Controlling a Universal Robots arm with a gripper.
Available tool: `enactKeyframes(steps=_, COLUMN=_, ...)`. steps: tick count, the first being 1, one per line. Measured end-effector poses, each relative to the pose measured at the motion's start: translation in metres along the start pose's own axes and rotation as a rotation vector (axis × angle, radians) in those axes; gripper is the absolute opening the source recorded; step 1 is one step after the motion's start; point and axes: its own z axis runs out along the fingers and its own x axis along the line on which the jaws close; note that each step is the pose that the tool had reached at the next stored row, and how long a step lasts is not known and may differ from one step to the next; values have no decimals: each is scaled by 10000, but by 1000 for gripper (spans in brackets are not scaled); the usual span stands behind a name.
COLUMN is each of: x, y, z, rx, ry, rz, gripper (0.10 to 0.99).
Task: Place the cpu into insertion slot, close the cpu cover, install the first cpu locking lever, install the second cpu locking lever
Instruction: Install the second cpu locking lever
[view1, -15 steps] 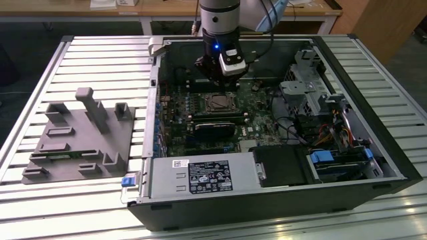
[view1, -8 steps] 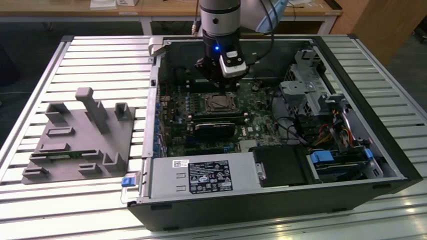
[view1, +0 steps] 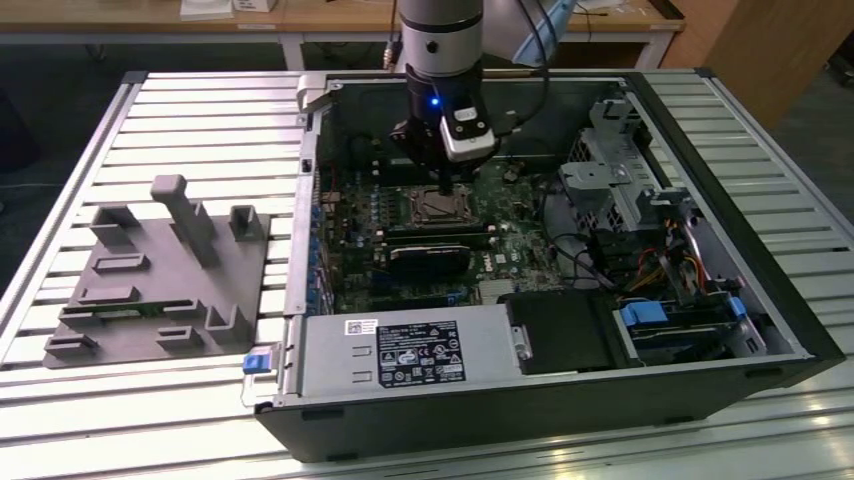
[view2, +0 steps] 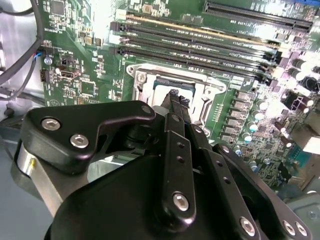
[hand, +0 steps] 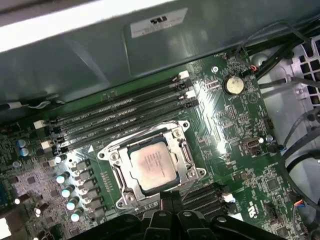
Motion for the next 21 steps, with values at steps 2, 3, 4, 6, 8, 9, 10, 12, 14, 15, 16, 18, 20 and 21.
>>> enactKeyframes(steps=2, x=-7, y=-17, z=0, rx=0, ry=1, rz=0, gripper=106)
enactKeyframes(steps=3, x=-10, y=-25, z=1, rx=-1, ry=0, rz=-1, gripper=106)
enactKeyframes(steps=4, x=-13, y=-33, z=1, rx=0, ry=0, rz=0, gripper=106)
enactKeyframes(steps=6, x=-20, y=-50, z=1, rx=0, ry=0, rz=-1, gripper=106)
enactKeyframes(steps=8, x=-26, y=-67, z=2, rx=0, ry=0, rz=0, gripper=106)
enactKeyframes(steps=9, x=-30, y=-76, z=2, rx=1, ry=0, rz=-1, gripper=106)
enactKeyframes(steps=10, x=-33, y=-84, z=3, rx=0, ry=0, rz=0, gripper=106)
enactKeyframes(steps=12, x=-40, y=-103, z=5, rx=0, ry=0, rz=0, gripper=106)
enactKeyframes(steps=14, x=-47, y=-122, z=9, rx=-1, ry=0, rz=-1, gripper=106)
enactKeyframes(steps=15, x=-51, y=-132, z=11, rx=0, ry=0, rz=0, gripper=106)
enactKeyframes(steps=16, x=-55, y=-143, z=14, rx=-2, ry=0, rz=0, gripper=106)
enactKeyframes(steps=18, x=-62, y=-166, z=21, rx=-13, ry=5, rz=0, gripper=106)
enactKeyframes(steps=20, x=-68, y=-190, z=31, rx=-27, ry=10, rz=-8, gripper=106)
enactKeyframes(steps=21, x=-70, y=-201, z=35, rx=-30, ry=11, rz=-18, gripper=106)
